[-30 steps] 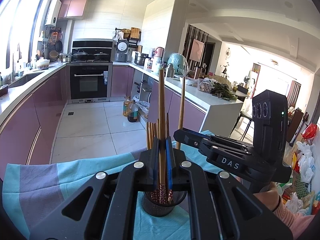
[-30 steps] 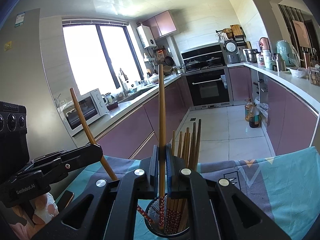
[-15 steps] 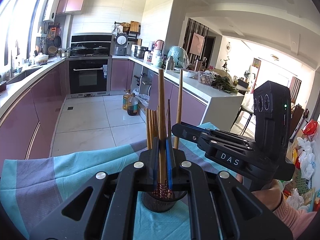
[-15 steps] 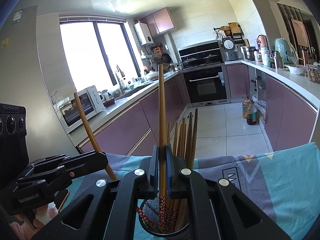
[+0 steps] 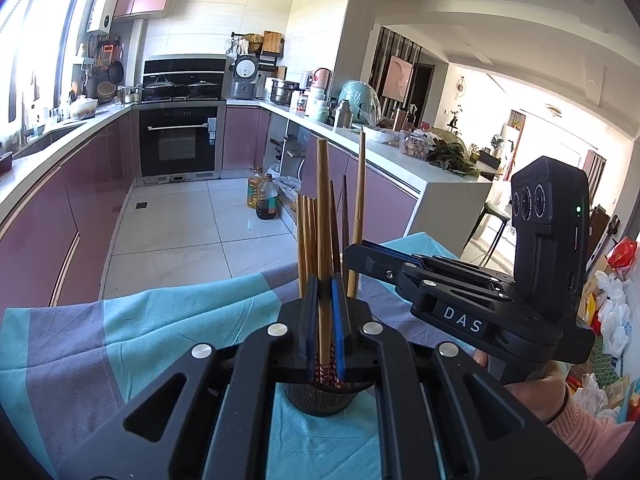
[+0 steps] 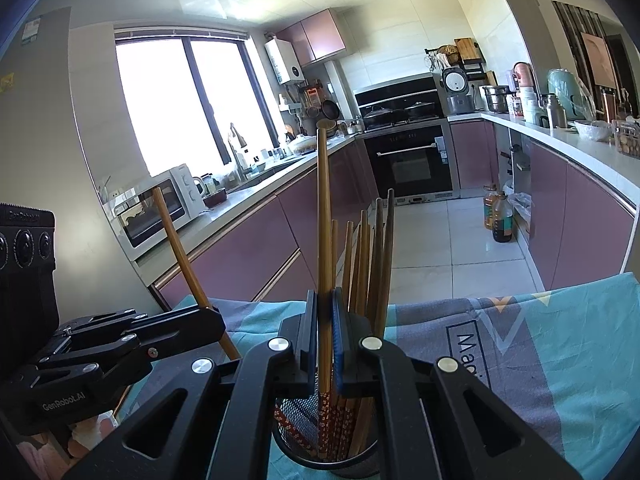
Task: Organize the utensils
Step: 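Lower the left gripper's chopstick into the cup while the right gripper lowers its own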
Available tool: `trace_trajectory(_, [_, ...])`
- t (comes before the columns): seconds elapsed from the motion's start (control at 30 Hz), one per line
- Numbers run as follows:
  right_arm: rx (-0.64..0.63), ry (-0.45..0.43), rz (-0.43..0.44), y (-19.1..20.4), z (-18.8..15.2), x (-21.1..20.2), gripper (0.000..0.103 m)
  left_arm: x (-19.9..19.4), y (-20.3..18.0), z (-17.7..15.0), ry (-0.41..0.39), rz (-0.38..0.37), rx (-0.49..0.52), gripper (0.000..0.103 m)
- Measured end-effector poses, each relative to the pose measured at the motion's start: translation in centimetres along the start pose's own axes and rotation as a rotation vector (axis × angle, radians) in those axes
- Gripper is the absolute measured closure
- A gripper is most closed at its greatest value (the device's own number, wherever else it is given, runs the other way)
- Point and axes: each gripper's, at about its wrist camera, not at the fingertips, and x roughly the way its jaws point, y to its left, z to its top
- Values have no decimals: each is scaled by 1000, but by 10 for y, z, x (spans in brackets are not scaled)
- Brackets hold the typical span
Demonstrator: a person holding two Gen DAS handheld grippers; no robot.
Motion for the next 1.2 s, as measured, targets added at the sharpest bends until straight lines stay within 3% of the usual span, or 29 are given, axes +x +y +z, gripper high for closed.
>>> trace_trajectory(1.2, [1,59,-10,1,-16,14,97,58,6,1,56,4,12,96])
